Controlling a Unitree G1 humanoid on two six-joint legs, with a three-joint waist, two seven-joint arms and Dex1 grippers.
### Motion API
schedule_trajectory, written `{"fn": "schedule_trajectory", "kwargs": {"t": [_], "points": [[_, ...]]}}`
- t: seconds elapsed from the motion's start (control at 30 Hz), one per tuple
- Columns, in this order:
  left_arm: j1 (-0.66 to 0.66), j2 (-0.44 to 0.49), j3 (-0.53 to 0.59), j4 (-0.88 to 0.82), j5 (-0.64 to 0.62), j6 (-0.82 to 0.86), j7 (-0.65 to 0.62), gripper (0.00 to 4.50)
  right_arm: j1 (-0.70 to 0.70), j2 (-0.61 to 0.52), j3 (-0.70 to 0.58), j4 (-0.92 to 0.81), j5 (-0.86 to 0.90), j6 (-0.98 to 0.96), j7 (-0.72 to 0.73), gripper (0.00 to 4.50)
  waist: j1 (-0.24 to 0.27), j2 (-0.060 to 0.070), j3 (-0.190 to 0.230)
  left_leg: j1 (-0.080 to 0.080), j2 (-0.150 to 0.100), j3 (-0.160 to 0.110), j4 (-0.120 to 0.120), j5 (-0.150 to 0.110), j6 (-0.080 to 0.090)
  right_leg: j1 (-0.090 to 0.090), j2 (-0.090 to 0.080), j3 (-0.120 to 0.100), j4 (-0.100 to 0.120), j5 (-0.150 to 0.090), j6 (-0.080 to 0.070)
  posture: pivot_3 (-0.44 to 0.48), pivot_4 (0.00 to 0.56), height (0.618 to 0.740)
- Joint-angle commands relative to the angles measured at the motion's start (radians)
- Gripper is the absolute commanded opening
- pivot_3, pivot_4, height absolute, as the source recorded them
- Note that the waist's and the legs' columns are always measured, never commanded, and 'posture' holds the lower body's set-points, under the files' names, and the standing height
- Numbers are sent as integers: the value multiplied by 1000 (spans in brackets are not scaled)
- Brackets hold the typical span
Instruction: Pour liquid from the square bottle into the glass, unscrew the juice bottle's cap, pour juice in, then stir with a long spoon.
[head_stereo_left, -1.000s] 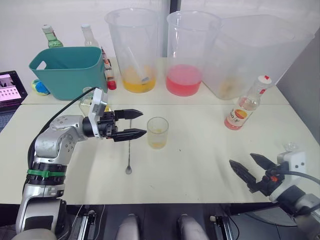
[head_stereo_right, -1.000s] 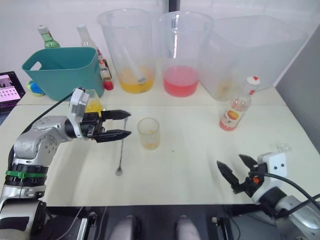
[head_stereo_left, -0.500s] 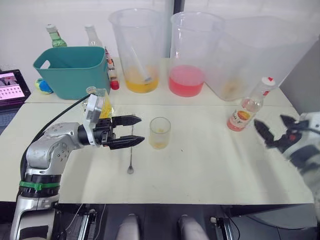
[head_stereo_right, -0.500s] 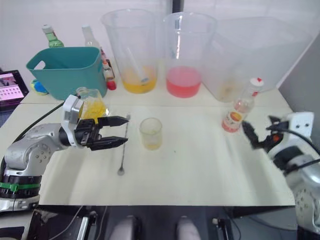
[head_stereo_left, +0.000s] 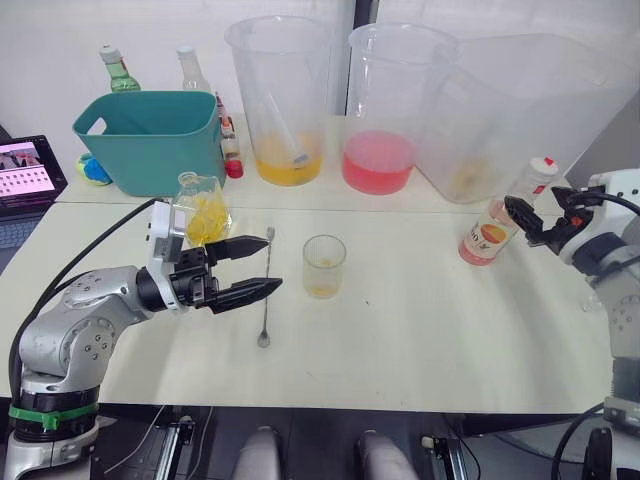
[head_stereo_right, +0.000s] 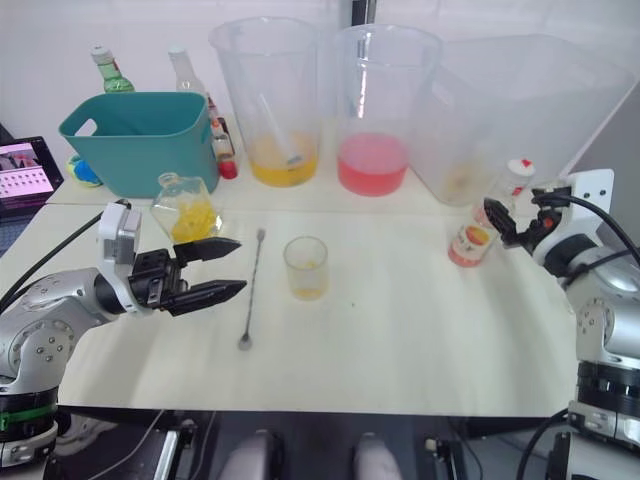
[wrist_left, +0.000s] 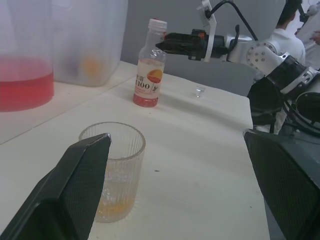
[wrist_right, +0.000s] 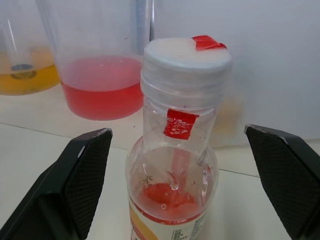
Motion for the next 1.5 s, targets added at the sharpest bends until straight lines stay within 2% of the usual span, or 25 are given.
{"fn": "schedule_trajectory", "kwargs": {"t": [0.03,0.07,0.17,0.37,0.43,0.6,0.73,0.9,1.0,1.23,1.33,1.5], "points": [[3,7,18,-44,-21,-5,23,4487,-69,-11,7,74,-30,-62,23,4500,-1,0,0,0,0,0,0,0,0,0,0,0,0,0,0,0,150,726],[8,8,19,-49,-25,-5,25,4487,-78,-8,12,89,-35,-69,29,4500,0,0,0,0,0,0,0,0,0,0,0,0,0,0,0,0,150,726],[11,8,13,-57,-27,-8,33,4500,-102,1,20,122,-44,-89,44,3695,0,0,0,0,0,-1,0,0,0,0,0,-1,0,0,0,0,150,726],[0,10,0,-47,-15,-17,31,4500,-103,7,2,108,-27,-83,52,1651,2,0,0,-1,0,-1,0,0,0,0,0,-2,0,0,0,0,150,726],[-9,14,-7,-33,-7,-22,21,4500,-94,6,-12,80,-11,-66,51,1119,3,0,0,-1,-1,-2,0,0,0,0,0,-2,0,0,0,0,150,726],[-57,24,-37,26,12,-32,-18,4500,-51,-11,-49,-57,36,6,46,1059,3,2,1,-1,-1,-2,0,0,0,0,0,-2,0,0,0,0,150,726],[-101,16,-69,75,29,-43,-56,4500,-6,-8,-100,-241,127,134,16,1059,3,3,2,-2,-1,-2,0,0,0,0,0,-3,0,0,0,0,150,726],[-163,14,-128,173,73,-76,-134,4500,109,-26,-115,-579,390,353,53,1059,1,3,2,-2,0,-3,-1,0,0,0,0,-4,0,0,-1,0,150,726],[-199,15,-159,226,100,-95,-185,4500,129,-25,-87,-696,520,433,37,1059,-2,3,2,-2,0,-4,-1,0,0,0,0,-4,-1,0,-1,0,150,726],[-234,30,-173,278,126,-104,-242,4500,76,59,87,-811,670,489,-51,1059,-1,3,2,-3,-1,-5,-1,0,0,0,0,-5,-1,0,-1,0,150,726],[-228,61,-162,279,132,-97,-264,4500,58,137,253,-832,579,457,-68,1059,-5,3,2,-4,0,-7,-1,0,0,0,1,-7,-1,0,-1,0,150,726],[-215,97,-147,275,127,-92,-280,4500,66,192,367,-860,495,429,-78,1059,1,3,2,-7,-1,-9,0,0,0,-2,0,-8,-1,-1,-1,0,150,726]]}}
